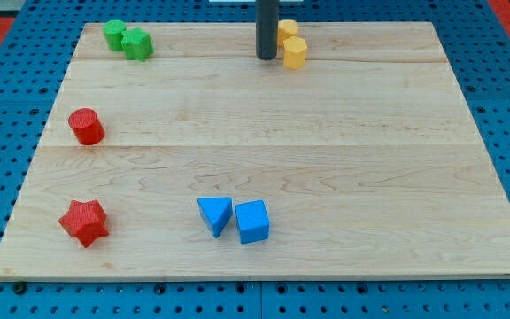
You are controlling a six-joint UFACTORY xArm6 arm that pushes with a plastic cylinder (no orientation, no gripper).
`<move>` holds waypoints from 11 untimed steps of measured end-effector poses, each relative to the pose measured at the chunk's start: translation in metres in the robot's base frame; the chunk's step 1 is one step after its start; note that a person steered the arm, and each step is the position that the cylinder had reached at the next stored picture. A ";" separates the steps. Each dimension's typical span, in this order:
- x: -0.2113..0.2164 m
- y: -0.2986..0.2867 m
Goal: Move yellow hexagon and heart towards top venter
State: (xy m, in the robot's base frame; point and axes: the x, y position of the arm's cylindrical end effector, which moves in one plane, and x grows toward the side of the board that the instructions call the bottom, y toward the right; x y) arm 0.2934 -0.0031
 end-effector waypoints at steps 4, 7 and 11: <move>0.001 0.073; 0.032 0.073; -0.100 0.092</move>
